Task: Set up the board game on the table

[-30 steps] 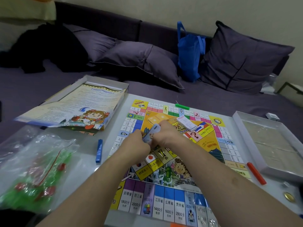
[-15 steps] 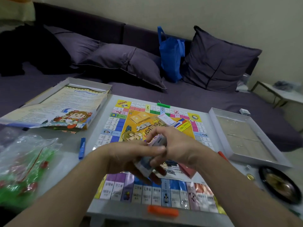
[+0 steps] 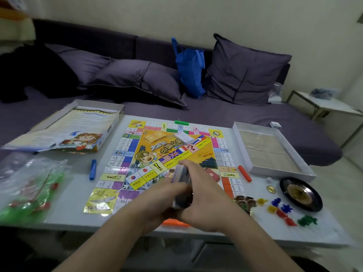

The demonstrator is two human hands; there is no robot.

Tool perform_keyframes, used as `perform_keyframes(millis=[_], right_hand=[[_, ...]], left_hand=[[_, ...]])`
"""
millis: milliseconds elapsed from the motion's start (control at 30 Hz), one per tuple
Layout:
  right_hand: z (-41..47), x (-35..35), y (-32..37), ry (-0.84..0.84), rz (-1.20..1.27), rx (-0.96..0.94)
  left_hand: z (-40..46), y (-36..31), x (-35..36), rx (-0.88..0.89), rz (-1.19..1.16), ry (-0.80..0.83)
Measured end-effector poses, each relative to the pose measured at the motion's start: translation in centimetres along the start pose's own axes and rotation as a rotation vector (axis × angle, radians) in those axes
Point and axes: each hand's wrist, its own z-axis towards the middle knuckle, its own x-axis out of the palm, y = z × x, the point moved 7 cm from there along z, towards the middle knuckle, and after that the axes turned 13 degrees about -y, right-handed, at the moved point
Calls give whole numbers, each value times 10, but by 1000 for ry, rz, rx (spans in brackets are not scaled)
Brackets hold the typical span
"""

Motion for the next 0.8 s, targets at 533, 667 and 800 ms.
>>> perform_keyframes(millis=[533, 667, 800], right_hand=[[0, 3, -25, 90, 225, 97], [13, -2, -45, -112, 481, 268], [21, -5, -56, -265, 536, 337]], left_hand=[[14, -7, -18, 13, 36, 19], [23, -14, -16, 58, -49, -15], [31, -15, -22, 61, -150, -128]])
